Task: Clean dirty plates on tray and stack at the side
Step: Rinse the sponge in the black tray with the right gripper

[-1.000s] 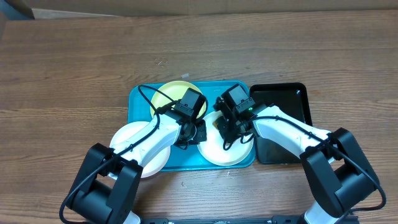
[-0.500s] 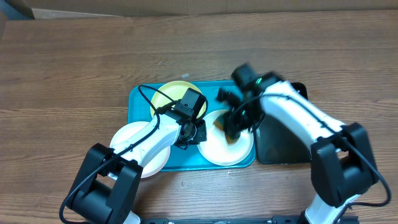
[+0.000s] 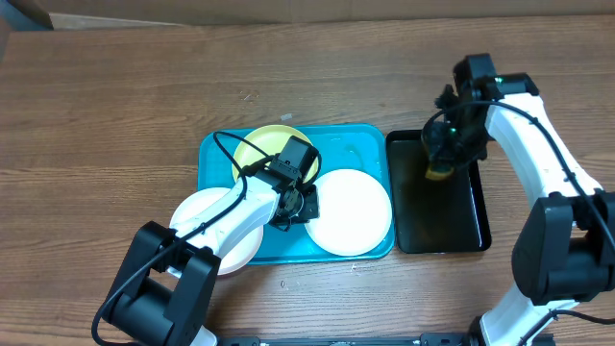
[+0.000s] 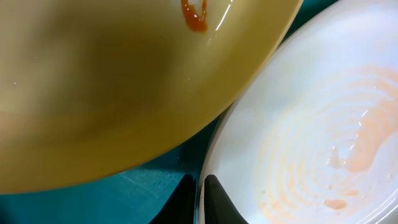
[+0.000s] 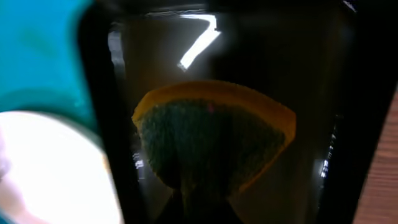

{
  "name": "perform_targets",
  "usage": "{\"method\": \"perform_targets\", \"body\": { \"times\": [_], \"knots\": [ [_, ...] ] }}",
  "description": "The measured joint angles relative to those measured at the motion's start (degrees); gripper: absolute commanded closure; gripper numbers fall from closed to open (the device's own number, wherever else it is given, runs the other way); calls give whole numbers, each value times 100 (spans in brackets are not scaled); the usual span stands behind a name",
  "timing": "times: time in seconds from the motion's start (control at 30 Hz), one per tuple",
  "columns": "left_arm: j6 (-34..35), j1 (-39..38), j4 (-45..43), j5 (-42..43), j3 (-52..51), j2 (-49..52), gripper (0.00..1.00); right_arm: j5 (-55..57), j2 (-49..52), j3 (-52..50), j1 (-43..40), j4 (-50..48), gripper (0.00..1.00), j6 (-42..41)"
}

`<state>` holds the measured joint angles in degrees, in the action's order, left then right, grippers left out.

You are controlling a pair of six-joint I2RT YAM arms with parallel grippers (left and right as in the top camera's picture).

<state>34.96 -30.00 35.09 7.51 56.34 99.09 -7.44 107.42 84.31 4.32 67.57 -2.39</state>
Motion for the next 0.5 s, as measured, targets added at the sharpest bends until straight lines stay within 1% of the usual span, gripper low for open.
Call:
{"method": "perform_targets", "body": {
  "times": [0.23, 0.27, 0.33, 0.37, 0.43, 0.5],
  "knots": [
    [0, 0, 2, 0, 0, 0, 91, 81, 0, -1128, 33, -1019, 96, -164],
    [0, 0, 0, -2, 0, 0, 91, 87, 0, -1281, 33, -1202, 91, -177],
    [0, 0, 2, 0, 0, 0, 90, 92, 2, -1499, 33, -1408, 64, -205],
    [0, 0, 0, -2, 0, 0, 90, 98, 2, -1574, 33, -1453, 59, -210],
    [0, 0, 0, -2, 0, 0, 87, 103, 2, -1641, 33, -1506, 52, -181],
    [2, 0, 0, 0, 0, 0, 83, 103, 2, -1646, 33, -1565, 42, -199]
  ]
}}
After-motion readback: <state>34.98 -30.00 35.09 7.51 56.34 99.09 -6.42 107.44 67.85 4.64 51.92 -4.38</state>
